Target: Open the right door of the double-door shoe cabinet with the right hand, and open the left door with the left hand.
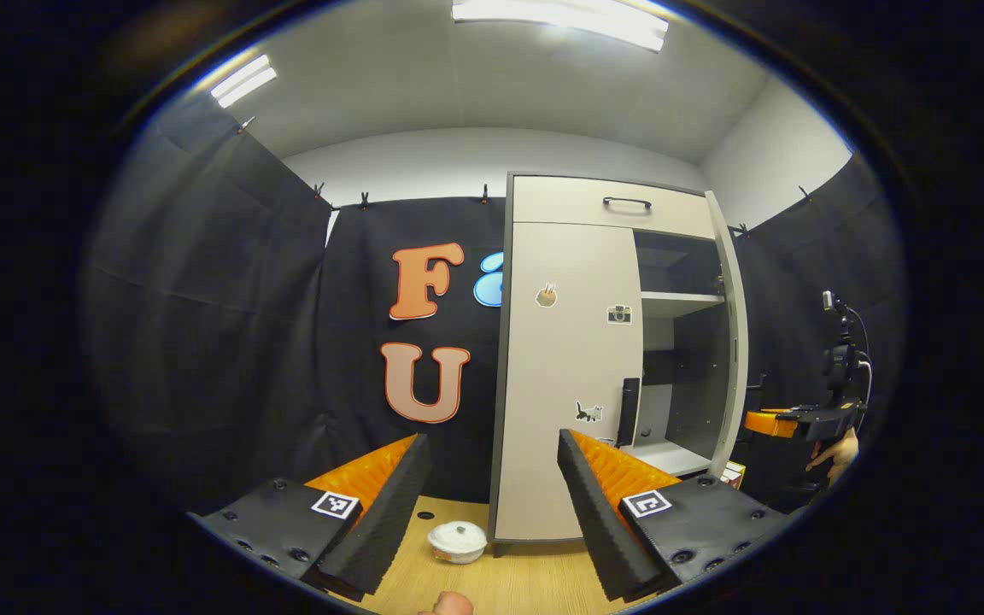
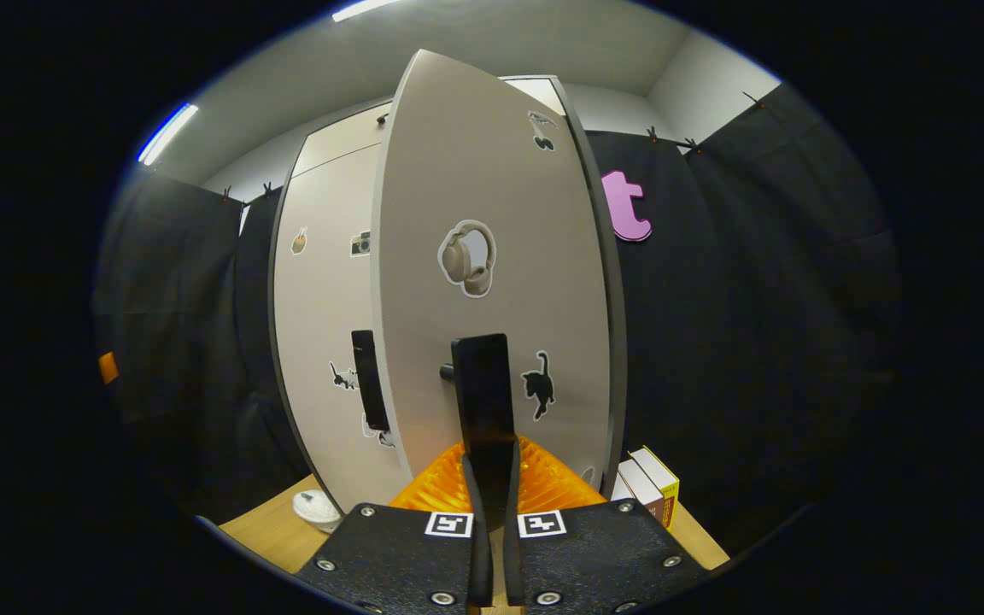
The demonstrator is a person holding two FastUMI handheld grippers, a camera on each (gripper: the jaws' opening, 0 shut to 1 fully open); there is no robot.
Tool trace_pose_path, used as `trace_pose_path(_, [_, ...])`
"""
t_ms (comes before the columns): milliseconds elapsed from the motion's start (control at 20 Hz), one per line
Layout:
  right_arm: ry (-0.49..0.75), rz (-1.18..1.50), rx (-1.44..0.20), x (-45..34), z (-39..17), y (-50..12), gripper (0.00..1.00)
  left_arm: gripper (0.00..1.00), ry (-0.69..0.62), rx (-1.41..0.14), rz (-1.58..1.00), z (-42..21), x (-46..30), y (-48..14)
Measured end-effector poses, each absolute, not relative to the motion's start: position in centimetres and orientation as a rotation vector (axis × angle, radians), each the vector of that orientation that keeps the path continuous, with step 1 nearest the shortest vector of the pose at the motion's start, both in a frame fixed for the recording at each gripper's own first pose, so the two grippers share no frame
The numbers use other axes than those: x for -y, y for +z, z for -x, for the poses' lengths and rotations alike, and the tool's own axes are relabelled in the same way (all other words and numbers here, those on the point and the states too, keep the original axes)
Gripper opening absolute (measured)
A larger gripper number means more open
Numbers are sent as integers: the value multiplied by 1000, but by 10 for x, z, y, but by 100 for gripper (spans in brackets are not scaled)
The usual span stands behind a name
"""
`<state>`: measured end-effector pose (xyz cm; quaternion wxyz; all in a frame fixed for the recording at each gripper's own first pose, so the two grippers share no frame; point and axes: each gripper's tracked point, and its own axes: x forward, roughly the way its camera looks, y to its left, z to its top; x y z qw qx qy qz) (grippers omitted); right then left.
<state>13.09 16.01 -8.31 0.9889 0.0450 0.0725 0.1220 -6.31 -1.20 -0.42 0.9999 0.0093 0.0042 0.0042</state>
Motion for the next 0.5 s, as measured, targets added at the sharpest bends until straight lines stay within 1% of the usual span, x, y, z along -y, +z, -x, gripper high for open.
trace_pose_path(300, [190, -80, -132, -140, -127, -81, 5, 96, -7, 6, -20, 64, 24, -2])
trace_pose_path(450, [109, -57, -124, -117, -128, -79, 4, 96, -21, 6, -22, 64, 30, 0])
trace_pose_path(500, [79, -53, -117, -107, -129, -80, 0, 96, -23, 8, -24, 65, 33, 0])
